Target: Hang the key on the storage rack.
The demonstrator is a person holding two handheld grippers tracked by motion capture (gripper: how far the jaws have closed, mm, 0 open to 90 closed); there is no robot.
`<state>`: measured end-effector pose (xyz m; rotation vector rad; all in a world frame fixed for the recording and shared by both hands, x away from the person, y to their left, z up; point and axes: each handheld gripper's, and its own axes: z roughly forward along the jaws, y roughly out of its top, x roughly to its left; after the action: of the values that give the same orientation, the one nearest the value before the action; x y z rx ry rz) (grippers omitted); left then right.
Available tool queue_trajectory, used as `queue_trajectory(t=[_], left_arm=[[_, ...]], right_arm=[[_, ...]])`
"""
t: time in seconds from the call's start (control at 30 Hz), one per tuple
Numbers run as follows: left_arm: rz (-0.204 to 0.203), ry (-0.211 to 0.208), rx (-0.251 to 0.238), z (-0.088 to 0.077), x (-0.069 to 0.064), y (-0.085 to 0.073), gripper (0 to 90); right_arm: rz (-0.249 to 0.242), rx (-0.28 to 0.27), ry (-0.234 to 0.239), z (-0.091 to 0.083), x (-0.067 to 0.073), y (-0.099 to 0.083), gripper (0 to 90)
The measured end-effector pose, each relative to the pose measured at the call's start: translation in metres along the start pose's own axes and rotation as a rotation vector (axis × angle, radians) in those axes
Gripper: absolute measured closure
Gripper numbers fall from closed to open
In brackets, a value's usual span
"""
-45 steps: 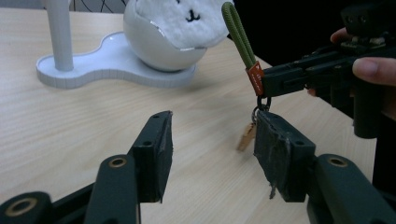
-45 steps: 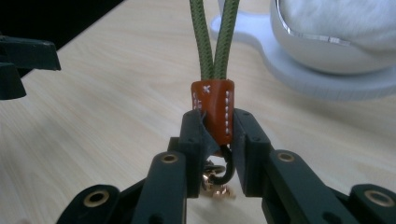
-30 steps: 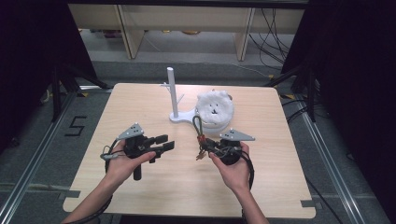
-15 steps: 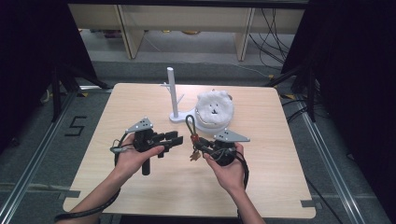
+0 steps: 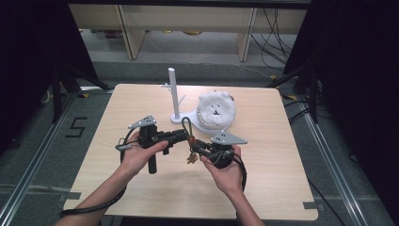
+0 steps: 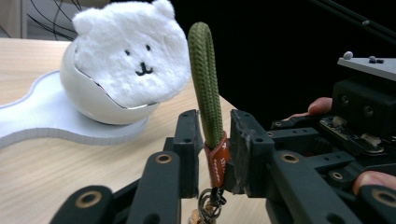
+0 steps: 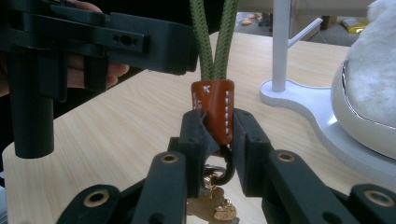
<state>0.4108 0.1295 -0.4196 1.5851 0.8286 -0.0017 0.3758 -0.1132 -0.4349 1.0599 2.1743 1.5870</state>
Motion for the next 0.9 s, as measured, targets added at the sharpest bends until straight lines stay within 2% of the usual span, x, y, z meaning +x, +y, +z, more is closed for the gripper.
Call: queue_trajectory(t=[0.07, 0.17, 0.23, 0.4, 0.63, 0.7, 0.77, 0.9], left_arm=[[-0.009, -0.003, -0.006, 0.0003, 0.0002, -0.0001, 74.8], [-0.016, -0.002, -0.004, 0.0002, 0.0008, -0.0001, 77.3], [-0.02, -0.008, -0.001, 0.0006, 0.0015, -0.0005, 78.9], [-0.03, -0.012, -0.003, 0.0012, 0.0018, -0.0013, 78.3], [-0.02, -0.015, 0.001, 0.0006, 0.0018, -0.0014, 83.4], [-0.009, -0.01, -0.001, -0.0004, 0.0004, -0.0011, 83.7], [0.006, -0.01, -0.004, -0.0012, -0.0001, -0.0006, 83.9], [0.023, -0.008, -0.002, -0.0024, -0.0012, 0.0005, 84.2]], right_arm=[[-0.021, -0.008, -0.007, 0.0, -0.0006, -0.0001, 76.0], [-0.007, -0.006, 0.0, -0.0001, 0.0005, -0.0001, 76.0], [-0.025, -0.015, -0.01, -0.0006, -0.0001, 0.0, 75.9], [0.001, -0.012, 0.001, -0.0004, 0.0026, -0.0004, 76.0], [-0.012, -0.018, 0.009, 0.0006, 0.0028, -0.0012, 75.9], [-0.012, -0.02, 0.015, 0.0014, 0.0035, -0.0015, 75.9], [0.016, -0.02, 0.015, 0.0006, 0.0054, -0.002, 75.6], [0.003, -0.033, 0.013, 0.0016, 0.0056, -0.0025, 74.4]])
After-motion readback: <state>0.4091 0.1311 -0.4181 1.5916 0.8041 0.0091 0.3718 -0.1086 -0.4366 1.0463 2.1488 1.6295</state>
